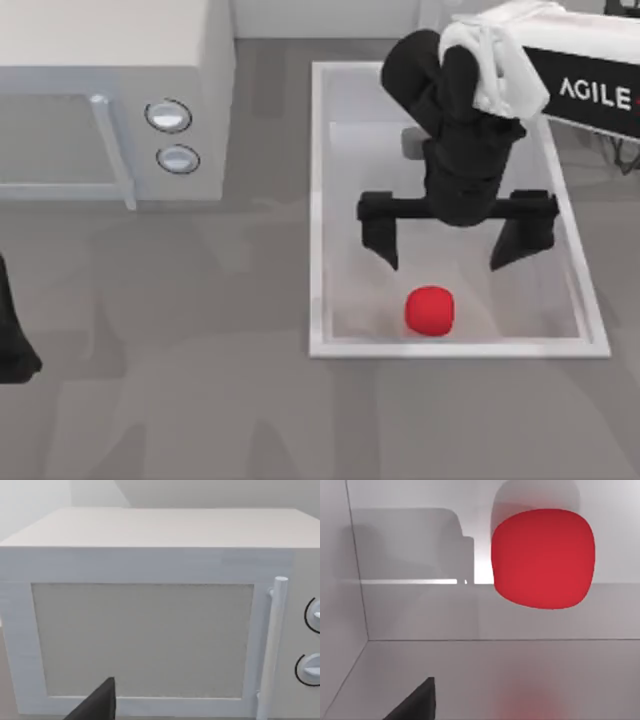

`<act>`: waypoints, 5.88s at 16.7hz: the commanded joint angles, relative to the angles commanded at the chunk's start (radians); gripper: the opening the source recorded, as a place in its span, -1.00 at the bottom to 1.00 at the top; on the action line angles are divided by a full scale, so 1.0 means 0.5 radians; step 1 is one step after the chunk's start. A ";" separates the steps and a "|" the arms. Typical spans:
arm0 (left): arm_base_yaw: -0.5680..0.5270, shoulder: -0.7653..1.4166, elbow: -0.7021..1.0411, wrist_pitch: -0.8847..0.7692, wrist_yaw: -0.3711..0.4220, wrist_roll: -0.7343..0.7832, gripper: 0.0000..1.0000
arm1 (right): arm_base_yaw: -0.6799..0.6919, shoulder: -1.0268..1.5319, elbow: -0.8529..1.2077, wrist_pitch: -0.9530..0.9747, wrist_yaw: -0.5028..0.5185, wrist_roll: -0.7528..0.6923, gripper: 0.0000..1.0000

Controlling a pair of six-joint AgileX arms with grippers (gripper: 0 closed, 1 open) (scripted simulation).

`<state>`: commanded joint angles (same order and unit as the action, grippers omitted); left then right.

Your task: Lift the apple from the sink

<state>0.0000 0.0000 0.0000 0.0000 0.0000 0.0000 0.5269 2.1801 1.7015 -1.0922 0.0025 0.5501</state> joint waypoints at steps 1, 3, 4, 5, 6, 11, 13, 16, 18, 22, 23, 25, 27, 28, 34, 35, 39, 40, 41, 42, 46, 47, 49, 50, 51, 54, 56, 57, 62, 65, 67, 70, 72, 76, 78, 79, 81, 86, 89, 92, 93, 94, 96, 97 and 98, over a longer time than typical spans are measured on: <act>0.000 0.000 0.000 0.000 0.000 0.000 1.00 | 0.000 0.020 -0.014 0.025 0.000 0.000 1.00; 0.000 0.000 0.000 0.000 0.000 0.000 1.00 | 0.002 0.092 -0.067 0.137 0.001 0.002 1.00; 0.000 0.000 0.000 0.000 0.000 0.000 1.00 | 0.003 0.142 -0.100 0.225 0.002 0.003 1.00; 0.000 0.000 0.000 0.000 0.000 0.000 1.00 | 0.005 0.198 -0.137 0.331 0.002 0.004 1.00; 0.000 0.000 0.000 0.000 0.000 0.000 1.00 | 0.006 0.257 -0.178 0.450 0.003 0.006 1.00; 0.000 0.000 0.000 0.000 0.000 0.000 1.00 | 0.012 0.515 -0.360 0.887 0.006 0.010 1.00; 0.000 0.000 0.000 0.000 0.000 0.000 1.00 | 0.013 0.541 -0.378 0.919 0.006 0.011 1.00; 0.000 0.000 0.000 0.000 0.000 0.000 1.00 | 0.013 0.541 -0.378 0.919 0.006 0.011 1.00; 0.000 0.000 0.000 0.000 0.000 0.000 1.00 | 0.013 0.541 -0.378 0.919 0.006 0.011 0.70; 0.000 0.000 0.000 0.000 0.000 0.000 1.00 | 0.013 0.541 -0.378 0.919 0.006 0.011 0.10; 0.000 0.000 0.000 0.000 0.000 0.000 1.00 | 0.013 0.541 -0.378 0.919 0.006 0.011 -0.06; 0.000 0.000 0.000 0.000 0.000 0.000 1.00 | 0.013 0.541 -0.378 0.919 0.006 0.011 -0.36; 0.000 0.000 0.000 0.000 0.000 0.000 1.00 | 0.013 0.541 -0.378 0.919 0.006 0.011 -0.66; 0.000 0.000 0.000 0.000 0.000 0.000 1.00 | 0.013 0.541 -0.378 0.919 0.006 0.011 -0.81; 0.000 0.000 0.000 0.000 0.000 0.000 1.00 | 0.013 0.541 -0.378 0.919 0.006 0.011 -1.00; 0.000 0.000 0.000 0.000 0.000 0.000 1.00 | 0.013 0.541 -0.378 0.919 0.006 0.011 -1.00; 0.000 0.000 0.000 0.000 0.000 0.000 1.00 | 0.008 0.414 -0.347 0.843 0.055 -0.012 -1.00; 0.000 0.000 0.000 0.000 0.000 0.000 1.00 | 0.009 0.412 -0.324 0.820 0.055 -0.011 -1.00; 0.000 0.000 0.000 0.000 0.000 0.000 1.00 | 0.010 0.406 -0.279 0.774 0.055 -0.010 -1.00; 0.000 0.000 0.000 0.000 0.000 0.000 1.00 | 0.011 0.398 -0.216 0.708 0.054 -0.009 -1.00; 0.000 0.000 0.000 0.000 0.000 0.000 1.00 | 0.014 0.325 0.164 0.236 0.054 -0.007 -1.00; 0.000 0.000 0.000 0.000 0.000 0.000 1.00 | 0.014 0.298 0.277 0.078 0.053 -0.008 -1.00; 0.000 0.000 0.000 0.000 0.000 0.000 1.00 | 0.012 0.236 0.507 -0.248 0.052 -0.011 -1.00; 0.000 0.000 0.000 0.000 0.000 0.000 1.00 | 0.010 0.202 0.616 -0.402 0.052 -0.013 -1.00; 0.000 0.000 0.000 0.000 0.000 0.000 1.00 | 0.008 0.169 0.720 -0.543 0.052 -0.015 -1.00; 0.000 0.000 0.000 0.000 0.000 0.000 1.00 | 0.002 0.077 0.964 -0.841 0.051 -0.023 -1.00; 0.000 0.000 0.000 0.000 0.000 0.000 1.00 | -0.002 0.039 1.050 -0.935 0.050 -0.026 -1.00; 0.000 0.000 0.000 0.000 0.000 0.000 1.00 | -0.002 0.032 1.065 -0.950 0.050 -0.027 -1.00; 0.000 0.000 0.000 0.000 0.000 0.000 1.00 | 0.003 0.032 1.057 -0.944 0.049 -0.026 -1.00; 0.000 0.000 0.000 0.000 0.000 0.000 1.00 | -0.089 -0.090 0.923 -0.908 0.045 -0.119 -1.00; 0.000 0.000 0.000 0.000 0.000 0.000 1.00 | -0.210 -0.244 0.727 -0.863 0.039 -0.240 -1.00; 0.000 0.000 0.000 0.000 0.000 0.000 1.00 | -0.447 -0.551 0.288 -0.776 0.028 -0.477 -1.00; 0.000 0.000 0.000 0.000 0.000 0.000 1.00 | -0.623 -0.778 -0.055 -0.714 0.020 -0.653 -1.00; 0.000 0.000 0.000 0.000 0.000 0.000 1.00 | -0.954 -1.198 -0.643 -0.599 0.005 -0.984 -1.00; 0.000 0.000 0.000 0.000 0.000 0.000 1.00 | -1.078 -1.353 -0.819 -0.557 -0.001 -1.108 -1.00; 0.000 0.000 0.000 0.000 0.000 0.000 1.00 | -1.122 -1.407 -0.875 -0.543 -0.003 -1.152 -1.00; 0.000 0.000 0.000 0.000 0.000 0.000 1.00 | -1.161 -1.454 -0.924 -0.530 -0.005 -1.191 -1.00; 0.000 0.000 0.000 0.000 0.000 0.000 1.00 | -1.152 -1.445 -0.925 -0.530 -0.004 -1.186 -1.00; 0.000 0.000 0.000 0.000 0.000 0.000 1.00 | -1.152 -1.422 -1.054 -0.390 -0.004 -1.184 -1.00; 0.000 0.000 0.000 0.000 0.000 0.000 1.00 | -1.151 -1.371 -1.284 -0.077 -0.004 -1.181 -1.00; 0.000 0.000 0.000 0.000 0.000 0.000 1.00 | -1.151 -1.353 -1.369 0.042 -0.004 -1.180 -1.00; 0.000 0.000 0.000 0.000 0.000 0.000 1.00 | -1.150 -1.335 -1.451 0.150 -0.005 -1.179 -1.00; 0.000 0.000 0.000 0.000 0.000 0.000 1.00 | -1.150 -1.302 -1.588 0.305 -0.005 -1.178 -1.00; 0.000 0.000 0.000 0.000 0.000 0.000 1.00 | -1.150 -1.290 -1.633 0.350 -0.005 -1.177 -1.00; 0.000 0.000 0.000 0.000 0.000 0.000 1.00 | -1.150 -1.283 -1.656 0.374 -0.005 -1.177 -1.00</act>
<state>0.0000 0.0000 0.0000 0.0000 0.0000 0.0000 -0.0479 1.5388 0.8737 -0.9051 0.0000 -0.0384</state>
